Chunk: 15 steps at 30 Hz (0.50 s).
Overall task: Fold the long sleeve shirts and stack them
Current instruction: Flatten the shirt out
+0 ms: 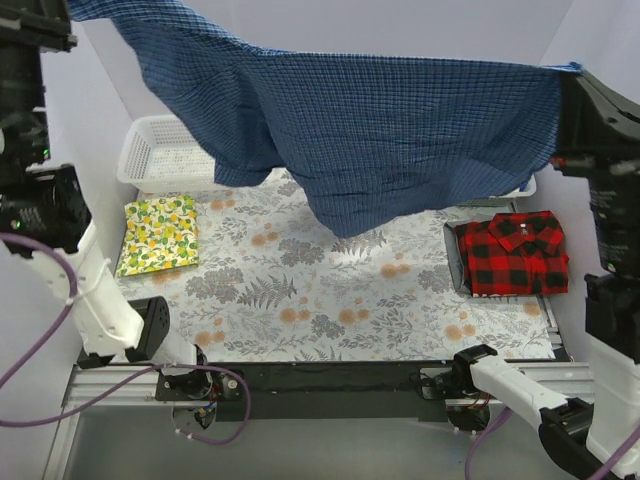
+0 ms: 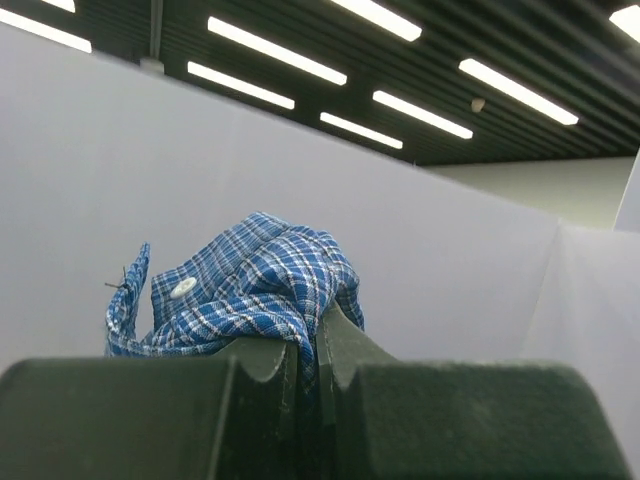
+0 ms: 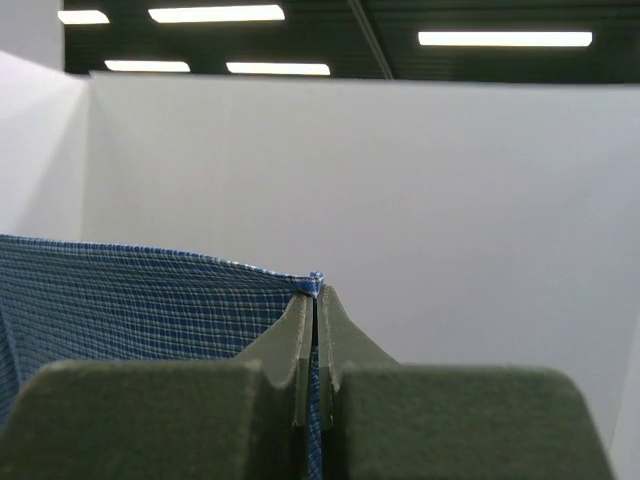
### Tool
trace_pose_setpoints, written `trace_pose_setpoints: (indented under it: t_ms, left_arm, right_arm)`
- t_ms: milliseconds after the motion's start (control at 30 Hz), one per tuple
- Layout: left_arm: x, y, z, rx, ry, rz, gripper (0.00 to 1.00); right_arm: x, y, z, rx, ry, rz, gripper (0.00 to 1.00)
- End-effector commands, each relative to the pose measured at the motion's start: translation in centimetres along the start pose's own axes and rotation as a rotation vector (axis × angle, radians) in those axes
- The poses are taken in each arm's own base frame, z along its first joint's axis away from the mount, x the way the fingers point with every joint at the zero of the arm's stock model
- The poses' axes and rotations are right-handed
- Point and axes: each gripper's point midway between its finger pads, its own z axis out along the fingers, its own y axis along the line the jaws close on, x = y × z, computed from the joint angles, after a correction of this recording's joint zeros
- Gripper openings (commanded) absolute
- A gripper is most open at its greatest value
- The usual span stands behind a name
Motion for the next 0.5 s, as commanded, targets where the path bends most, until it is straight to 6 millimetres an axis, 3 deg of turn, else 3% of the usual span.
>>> trace_pose_setpoints:
  t_ms: [0, 100, 133, 167, 200, 233, 267, 333, 467]
  left_arm:
    - [-8.4, -2.8, -2.9, -0.024, -0.237, 0.088, 0.0]
    - [-12.3, -4.9, -5.3, -0.007, -0.366, 0.12, 0.0]
    - [-9.8, -3.0, -4.2, 0.004, -0.379, 0.11, 0.0]
    - [-13.7, -5.4, -7.7, 0.019, -0.494, 0.104, 0.0]
    - [-13.9, -5.3, -7.7, 0.016, -0.506, 0.098, 0.0]
    - [-16.2, -7.1, -8.7, 0.026, -0.53, 0.099, 0.0]
    - [-14.1, -5.1, -5.9, -0.002, -0.48, 0.094, 0.0]
    - [-12.8, -4.6, -4.3, 0.01, -0.45, 0.095, 0.0]
    - [-3.9, 0.7, -0.5, -0.059, -0.26, 0.022, 0.0]
  right_arm:
    - [-6.2, 1.2, -1.0, -0.076, -0.209, -0.003, 0.01]
    - [-6.6, 1.6, -0.9, -0.095, -0.238, -0.001, 0.01]
    - [-6.4, 1.6, -0.7, -0.097, -0.24, 0.004, 0.01]
    - [-6.4, 1.6, -0.5, -0.095, -0.25, 0.0, 0.01]
    - [-5.5, 1.5, 0.1, -0.09, -0.234, 0.004, 0.01]
    - [-5.1, 1.3, 0.5, -0.078, -0.227, 0.006, 0.01]
    - [-4.5, 1.3, 1.0, -0.077, -0.216, 0.006, 0.01]
    - [-2.5, 1.3, 2.4, -0.075, -0.179, 0.011, 0.01]
    - [2.2, 1.2, 4.9, -0.061, -0.093, 0.029, 0.01]
